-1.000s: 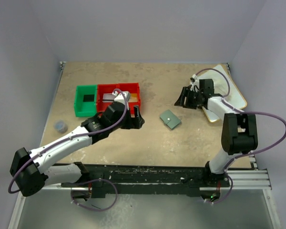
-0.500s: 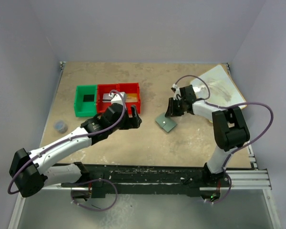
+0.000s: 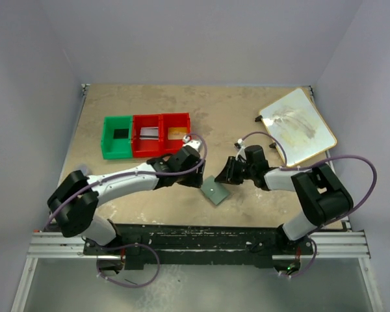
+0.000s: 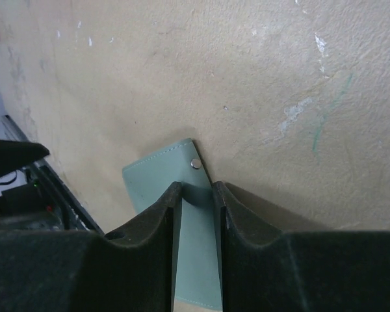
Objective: Take the credit cards out of the card holder
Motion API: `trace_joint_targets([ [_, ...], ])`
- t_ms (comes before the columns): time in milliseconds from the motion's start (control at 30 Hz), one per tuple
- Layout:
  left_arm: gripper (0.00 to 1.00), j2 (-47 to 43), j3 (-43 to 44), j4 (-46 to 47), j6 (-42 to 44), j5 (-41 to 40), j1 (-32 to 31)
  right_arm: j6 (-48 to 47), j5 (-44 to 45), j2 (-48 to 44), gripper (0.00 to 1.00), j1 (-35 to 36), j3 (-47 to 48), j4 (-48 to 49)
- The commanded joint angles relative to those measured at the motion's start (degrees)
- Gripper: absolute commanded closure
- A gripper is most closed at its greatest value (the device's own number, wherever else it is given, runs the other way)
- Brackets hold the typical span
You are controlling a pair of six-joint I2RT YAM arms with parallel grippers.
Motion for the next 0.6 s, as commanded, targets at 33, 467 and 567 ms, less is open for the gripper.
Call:
trace_joint_targets([
  [33, 0.43, 5.5, 8.4, 1.8, 12.8, 2.7, -4.2, 4.3, -2.1, 1.8, 0.71, 0.2, -1.8, 7.6],
  [467, 0.59, 17.3, 10.9, 4.9, 15.7, 8.1, -7.0, 7.1, -1.4, 3.3, 0.70, 0.2, -3.8, 11.3],
  [567, 0.64, 18.8, 12.3, 2.7, 16.2, 5.0, -7.2, 6.9, -0.9, 3.3, 0.70, 0.1, -3.6, 10.4],
])
